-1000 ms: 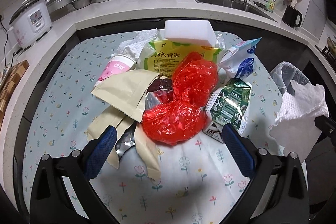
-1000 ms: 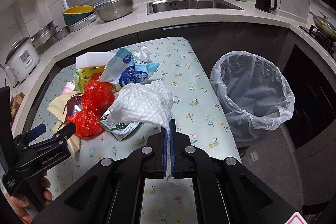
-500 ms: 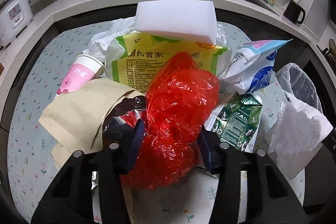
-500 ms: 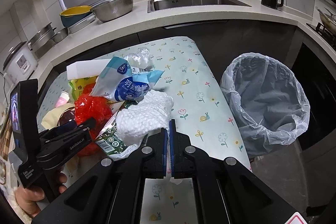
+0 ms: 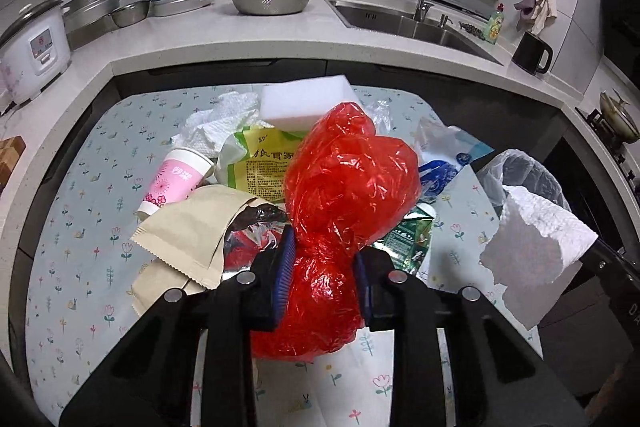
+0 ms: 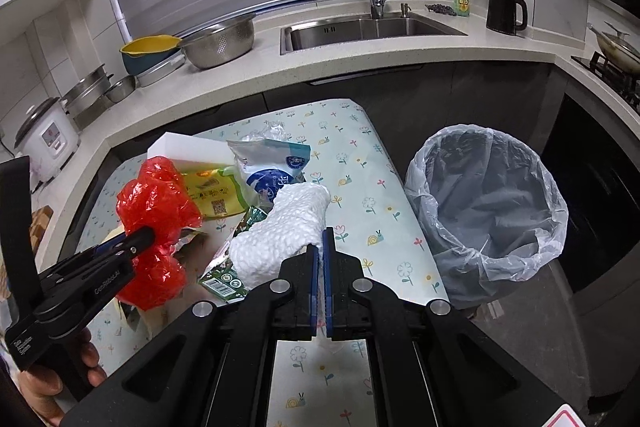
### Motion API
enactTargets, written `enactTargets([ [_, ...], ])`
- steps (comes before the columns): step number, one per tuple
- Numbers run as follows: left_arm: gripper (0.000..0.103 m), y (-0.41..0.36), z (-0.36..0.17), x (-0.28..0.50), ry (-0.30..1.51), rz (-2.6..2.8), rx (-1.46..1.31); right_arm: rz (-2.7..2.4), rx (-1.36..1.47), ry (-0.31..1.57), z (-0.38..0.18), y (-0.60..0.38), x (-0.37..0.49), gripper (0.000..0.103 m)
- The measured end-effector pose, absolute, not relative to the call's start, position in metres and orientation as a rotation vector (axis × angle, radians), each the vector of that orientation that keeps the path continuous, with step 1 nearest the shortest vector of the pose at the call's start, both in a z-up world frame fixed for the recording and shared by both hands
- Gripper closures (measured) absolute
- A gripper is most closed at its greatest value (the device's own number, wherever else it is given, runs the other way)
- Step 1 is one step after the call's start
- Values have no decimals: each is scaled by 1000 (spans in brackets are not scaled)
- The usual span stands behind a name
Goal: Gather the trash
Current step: 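Carry the red bag and paper towel over the bin and open both tools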
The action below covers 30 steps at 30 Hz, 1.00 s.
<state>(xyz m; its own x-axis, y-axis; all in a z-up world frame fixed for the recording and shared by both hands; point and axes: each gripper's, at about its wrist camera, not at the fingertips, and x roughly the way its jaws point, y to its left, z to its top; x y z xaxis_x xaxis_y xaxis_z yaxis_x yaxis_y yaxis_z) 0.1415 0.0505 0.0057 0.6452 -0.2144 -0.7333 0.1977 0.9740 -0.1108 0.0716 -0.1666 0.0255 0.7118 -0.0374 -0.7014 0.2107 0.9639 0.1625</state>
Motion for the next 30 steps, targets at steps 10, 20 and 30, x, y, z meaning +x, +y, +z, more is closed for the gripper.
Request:
enactTargets([
  [10,77,17,60,112,731,-332,-8,-189,237,671,66,-192,46,101],
  [20,77,-68,79,109,719,-515,48,-322,240,602,87,-256,36,101],
  [30,77,-175,57,136,776,-722,110,-421,323,631,60,-340,58,101],
])
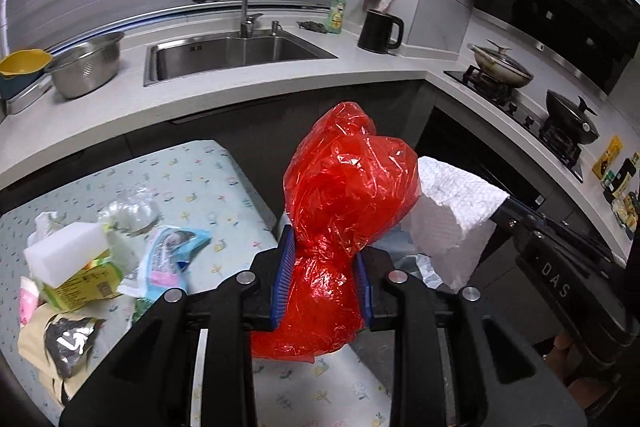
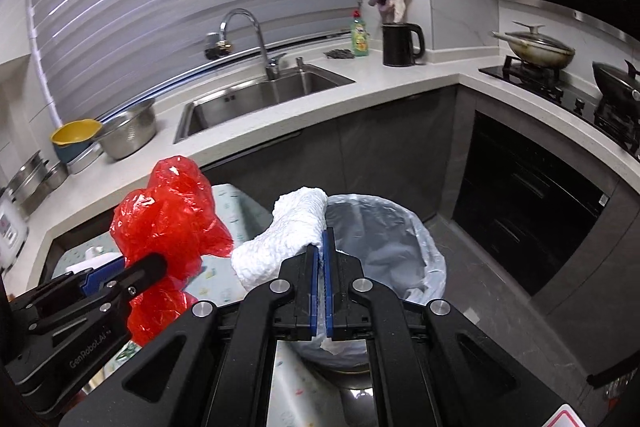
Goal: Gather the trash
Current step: 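Carry the red bag and paper towel over the bin and open both tools, then move both open tools back toward the trash on the table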
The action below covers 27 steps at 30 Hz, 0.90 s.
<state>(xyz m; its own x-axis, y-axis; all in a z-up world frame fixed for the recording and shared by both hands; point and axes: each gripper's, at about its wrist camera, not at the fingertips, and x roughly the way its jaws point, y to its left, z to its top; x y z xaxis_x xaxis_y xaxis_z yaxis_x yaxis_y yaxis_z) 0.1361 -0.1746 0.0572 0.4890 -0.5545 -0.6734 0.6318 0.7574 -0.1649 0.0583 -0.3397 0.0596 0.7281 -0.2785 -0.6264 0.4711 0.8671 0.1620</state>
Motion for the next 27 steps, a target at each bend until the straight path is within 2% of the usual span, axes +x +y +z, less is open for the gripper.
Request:
enactTargets([
  [11,74,-250,6,173,889,-850,141,-471,421,687,17,-400,89,100],
  [13,67,-255,0,178,902,-832,136,-475,431,691,12,-405,93,97],
  [14,58,-255,-1,180,904,-824,129,-473,435,695,9,-406,95,96],
  [15,53,-255,-2,182,908,-813,121,-475,443,700,6,-409,98,95],
  [17,44,-254,-2,185,902,-799,104,-472,457,706,2,-412,102,91],
  [19,35,-253,-3,187,903,-787,106,-475,462,709,1,-415,106,73],
  [24,35,-243,1,193,894,-766,91,-467,447,692,4,-410,108,56],
  [27,35,-234,7,192,883,-752,80,-467,435,689,7,-405,109,54],
])
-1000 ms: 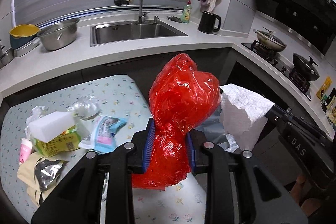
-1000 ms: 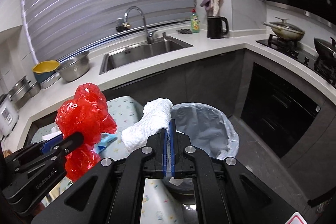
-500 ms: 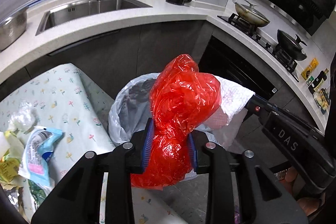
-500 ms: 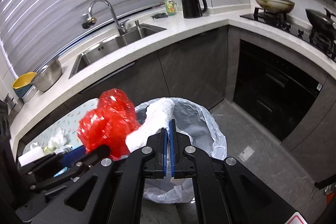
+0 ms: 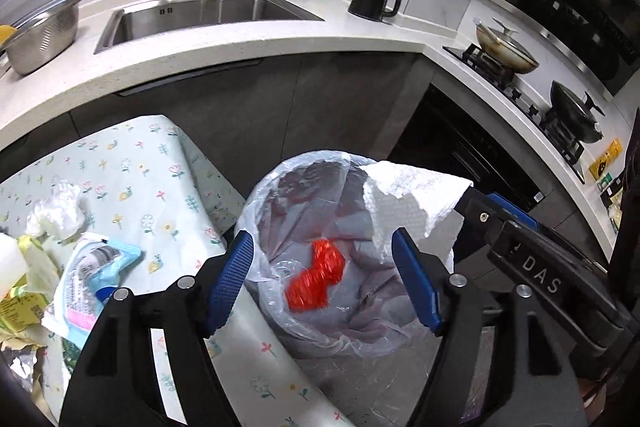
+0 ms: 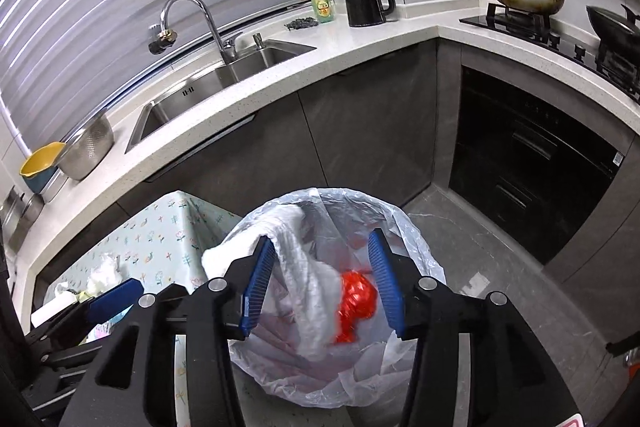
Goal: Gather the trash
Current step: 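Move both open tools back toward the trash on the table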
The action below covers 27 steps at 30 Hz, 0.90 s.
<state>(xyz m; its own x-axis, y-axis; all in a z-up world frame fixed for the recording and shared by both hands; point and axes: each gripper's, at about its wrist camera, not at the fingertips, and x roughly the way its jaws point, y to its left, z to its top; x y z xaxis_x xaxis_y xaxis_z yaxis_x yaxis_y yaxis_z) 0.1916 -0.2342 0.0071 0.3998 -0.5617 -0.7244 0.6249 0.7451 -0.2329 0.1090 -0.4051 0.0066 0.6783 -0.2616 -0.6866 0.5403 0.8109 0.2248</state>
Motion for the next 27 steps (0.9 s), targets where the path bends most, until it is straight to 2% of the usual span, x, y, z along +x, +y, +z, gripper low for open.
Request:
enactTargets([
  [3,31,-225,15,188,861,-725,77,-510,386,739,2,-400,118,39],
  [4,31,-221,18,187,851,-721,76,-519,362,773,-3,-399,124,38],
  [10,31,-195,30,183,824,-683,77,-525,338,847,-25,-393,122,38],
  [19,31,-153,42,171,799,-596,79,-477,357,782,6,-361,92,38],
  [23,22,-125,46,159,791,-551,63,-431,355,763,22,-333,82,38],
  [27,20,-92,48,148,783,-498,56,-372,331,754,34,-299,75,38],
])
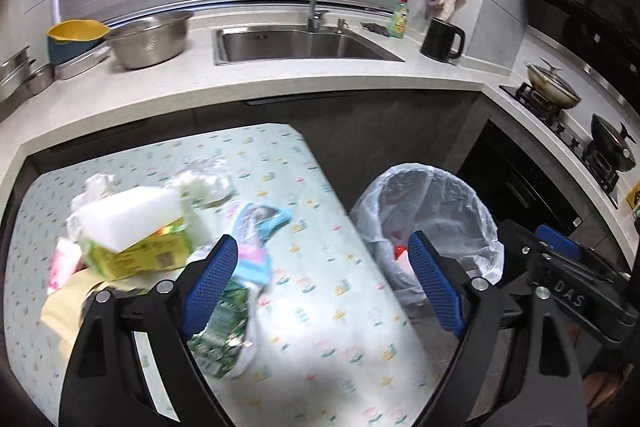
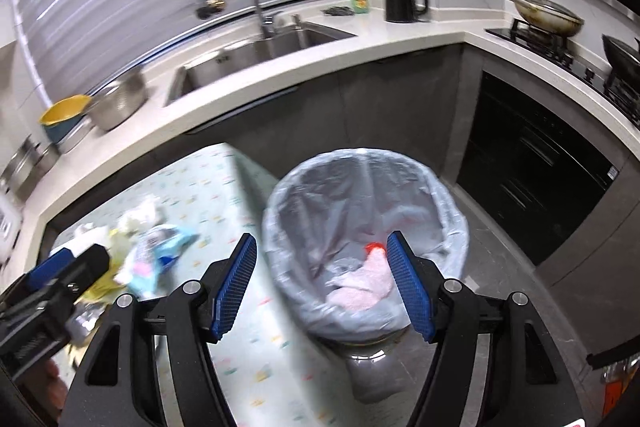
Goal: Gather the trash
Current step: 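Move both open tools back toward the trash on the table, then grasp the white sponge with the right tool while the left tool grasps the beige paper bag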
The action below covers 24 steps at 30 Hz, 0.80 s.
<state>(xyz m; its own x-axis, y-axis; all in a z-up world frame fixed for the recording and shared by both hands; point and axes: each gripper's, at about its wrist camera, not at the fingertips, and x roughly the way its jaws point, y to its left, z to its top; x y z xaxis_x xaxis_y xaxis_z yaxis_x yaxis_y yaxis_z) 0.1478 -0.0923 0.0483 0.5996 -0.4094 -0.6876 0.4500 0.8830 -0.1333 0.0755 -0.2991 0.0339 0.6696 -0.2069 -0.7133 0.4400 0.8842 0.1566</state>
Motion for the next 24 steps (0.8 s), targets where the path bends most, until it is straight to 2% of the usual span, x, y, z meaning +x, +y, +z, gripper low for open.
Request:
enactTargets([
  [6,19,-33,45,141,806,-412,38,-285,304,749,45,-242,75,38],
  [8,14,-13,43,141,812,-382,29,-262,300,751,46,-225,75,38],
  [19,13,99,25,143,843,-201,-20,-132,286,803,35,-141,95,38],
  [24,13,136,16,144,866,-138,-47,-80,265,797,35,-104,111,30],
])
